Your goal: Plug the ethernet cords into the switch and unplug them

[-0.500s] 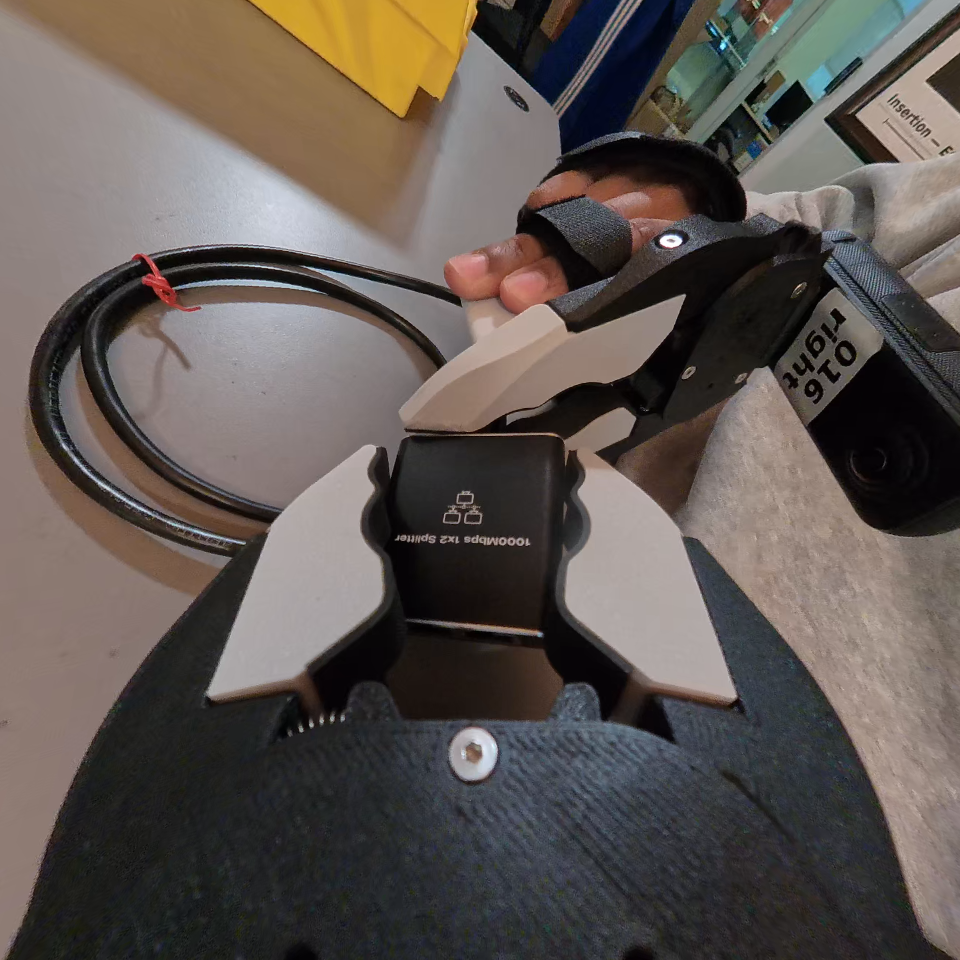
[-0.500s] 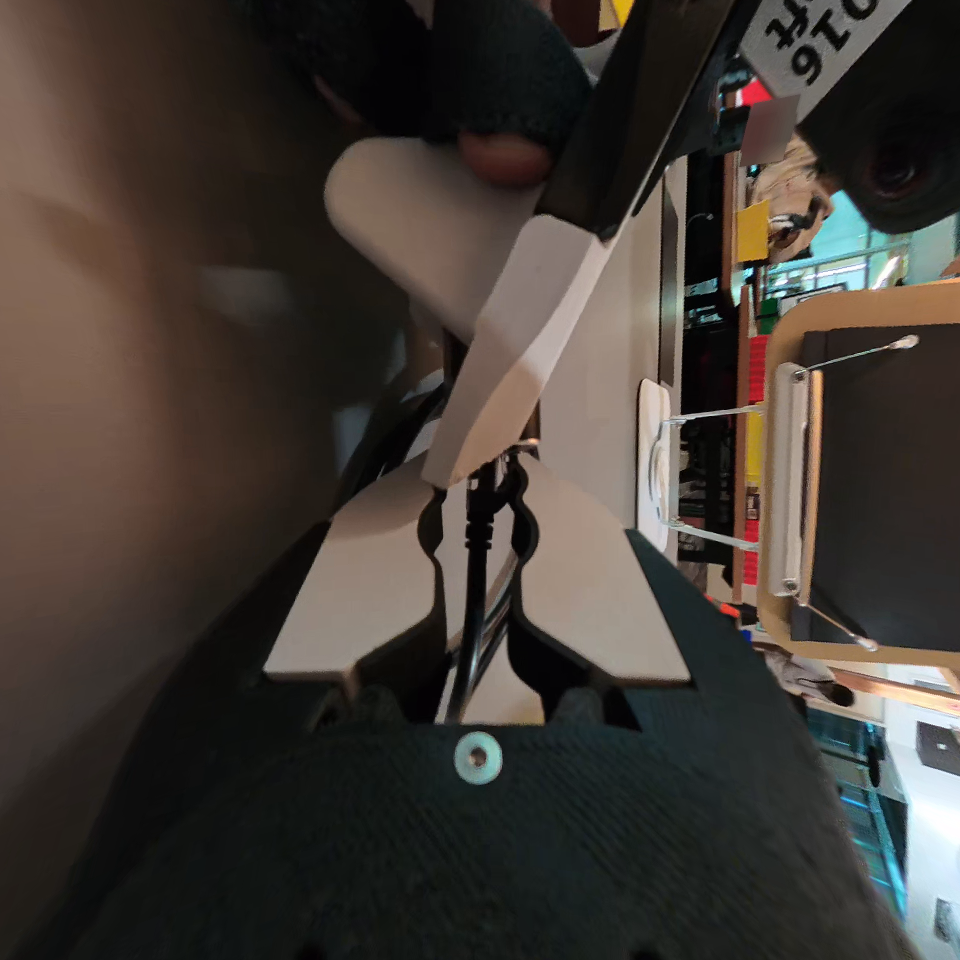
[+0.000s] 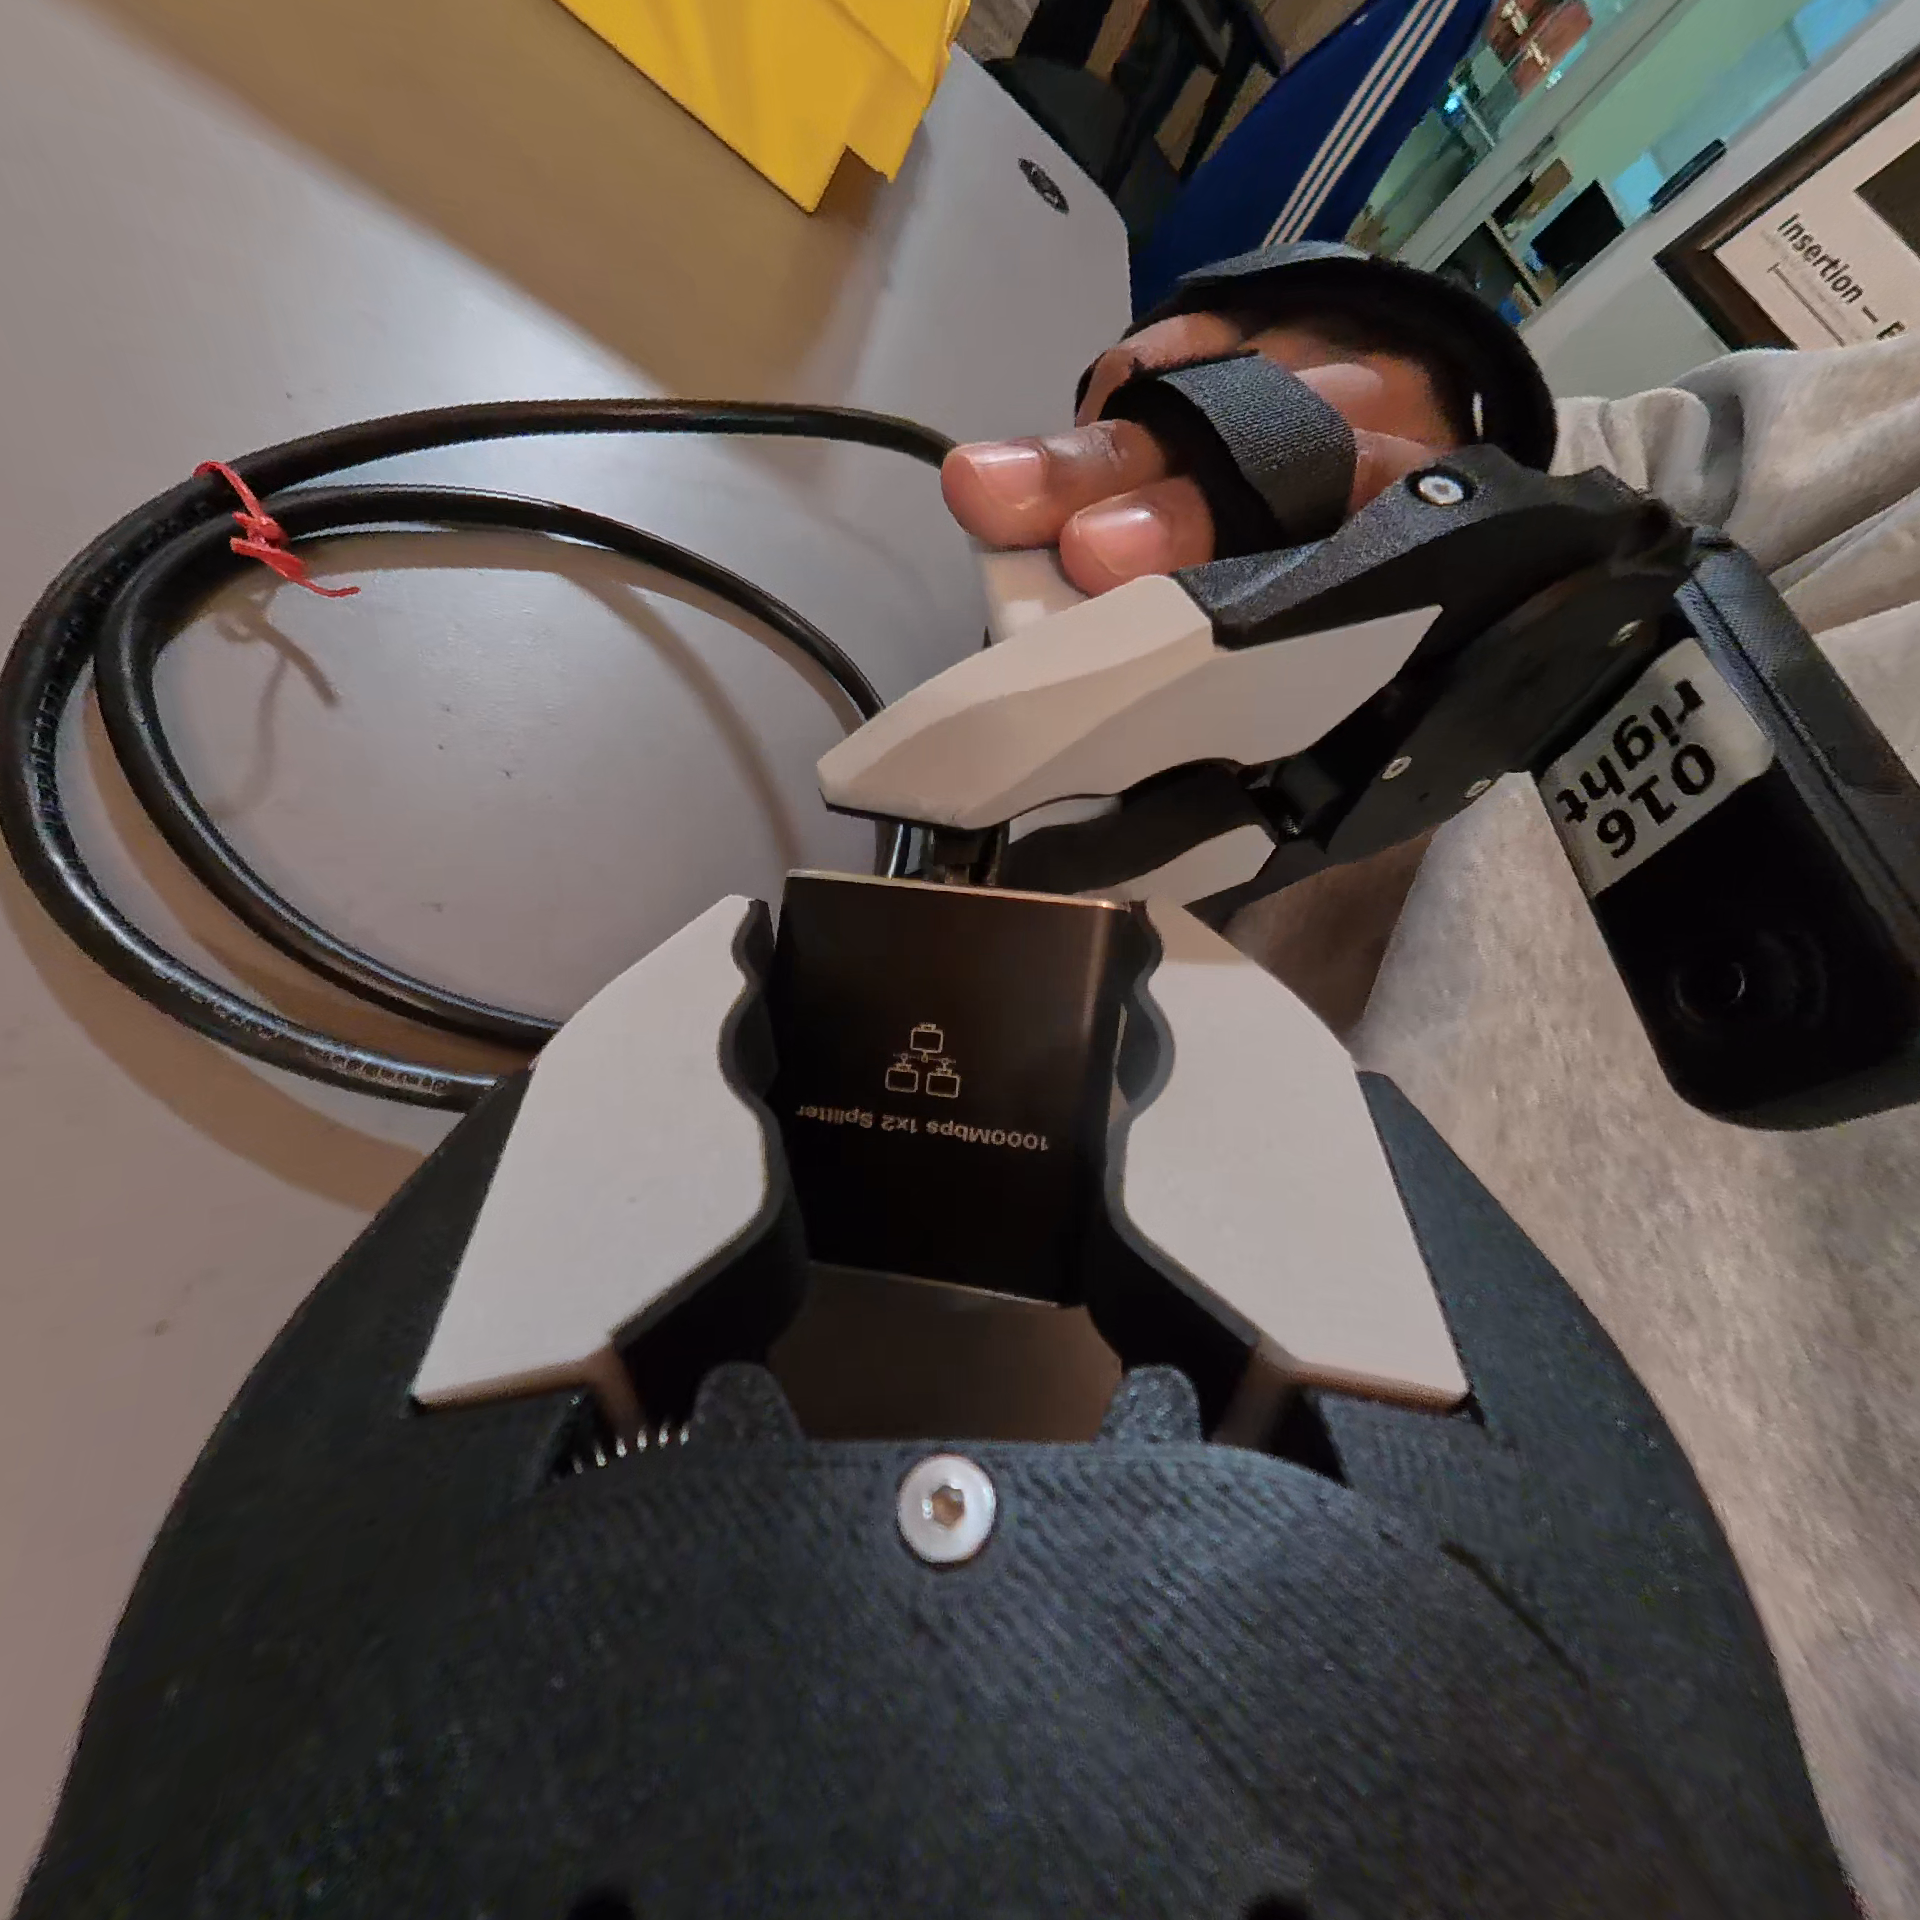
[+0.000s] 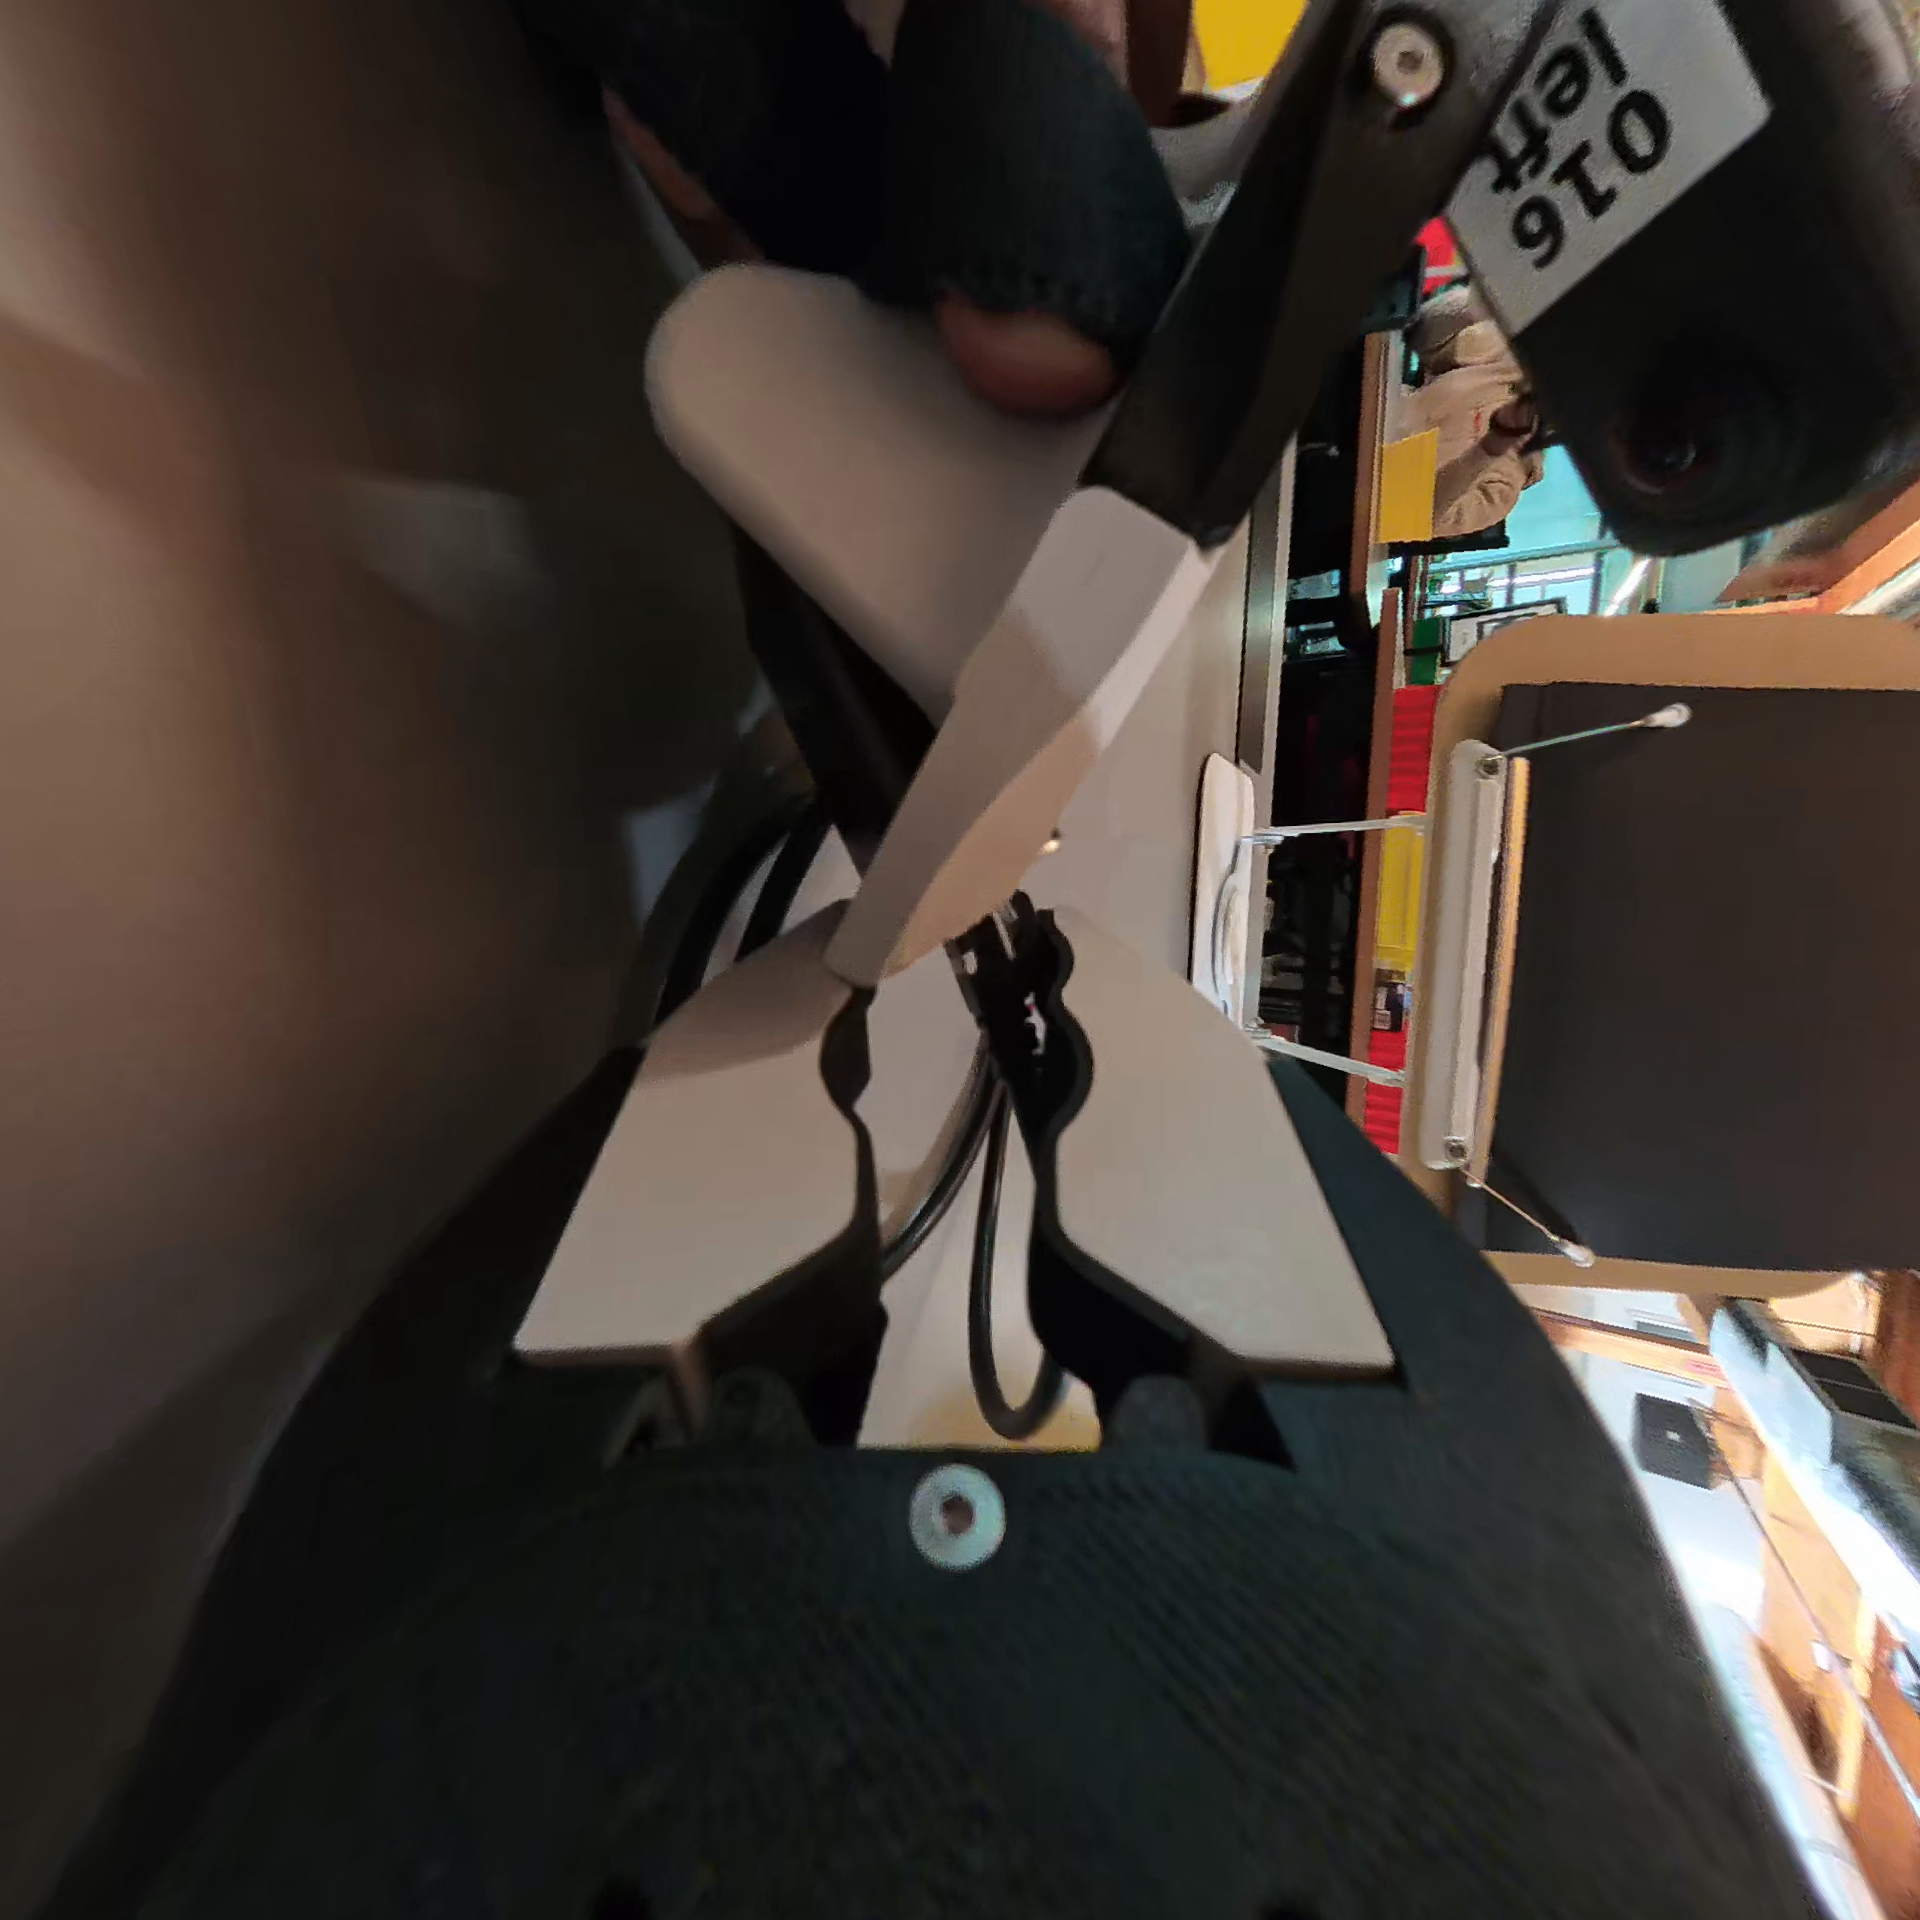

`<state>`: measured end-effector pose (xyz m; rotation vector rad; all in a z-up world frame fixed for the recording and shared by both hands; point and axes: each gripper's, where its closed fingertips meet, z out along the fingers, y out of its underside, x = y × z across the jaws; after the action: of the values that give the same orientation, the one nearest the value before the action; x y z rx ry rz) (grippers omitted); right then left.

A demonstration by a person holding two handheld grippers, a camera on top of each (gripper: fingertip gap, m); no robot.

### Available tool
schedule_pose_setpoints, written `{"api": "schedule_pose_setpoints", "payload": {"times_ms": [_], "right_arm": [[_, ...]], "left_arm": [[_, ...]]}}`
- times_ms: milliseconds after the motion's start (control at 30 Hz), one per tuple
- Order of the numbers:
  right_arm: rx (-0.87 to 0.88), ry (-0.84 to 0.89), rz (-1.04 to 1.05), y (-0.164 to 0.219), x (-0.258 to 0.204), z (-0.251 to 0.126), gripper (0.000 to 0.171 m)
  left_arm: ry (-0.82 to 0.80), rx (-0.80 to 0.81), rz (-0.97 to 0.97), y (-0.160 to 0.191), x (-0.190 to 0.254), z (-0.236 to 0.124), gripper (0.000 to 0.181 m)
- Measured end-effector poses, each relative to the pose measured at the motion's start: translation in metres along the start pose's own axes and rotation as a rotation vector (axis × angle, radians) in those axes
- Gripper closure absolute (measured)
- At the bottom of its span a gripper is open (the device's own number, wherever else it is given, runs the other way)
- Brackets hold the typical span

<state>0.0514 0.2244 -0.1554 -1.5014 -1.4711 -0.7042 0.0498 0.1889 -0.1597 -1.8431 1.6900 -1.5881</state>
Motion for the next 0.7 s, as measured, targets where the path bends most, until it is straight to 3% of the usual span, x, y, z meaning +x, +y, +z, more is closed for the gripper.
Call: {"api": "schedule_pose_setpoints", "payload": {"times_ms": [333,700], "right_arm": [[-0.051,0.030,-0.154,0.004,-0.003,0.004,0.143],[-0.079,-0.055,-0.058,0.011,-0.005,0.005,0.157]], "left_arm": [[-0.084,-0.044,0.026,0.004,-0.006,0.006,0.118],[-0.102,-0.045,0.025,0.003,-0.008,0.004,0.117]]}}
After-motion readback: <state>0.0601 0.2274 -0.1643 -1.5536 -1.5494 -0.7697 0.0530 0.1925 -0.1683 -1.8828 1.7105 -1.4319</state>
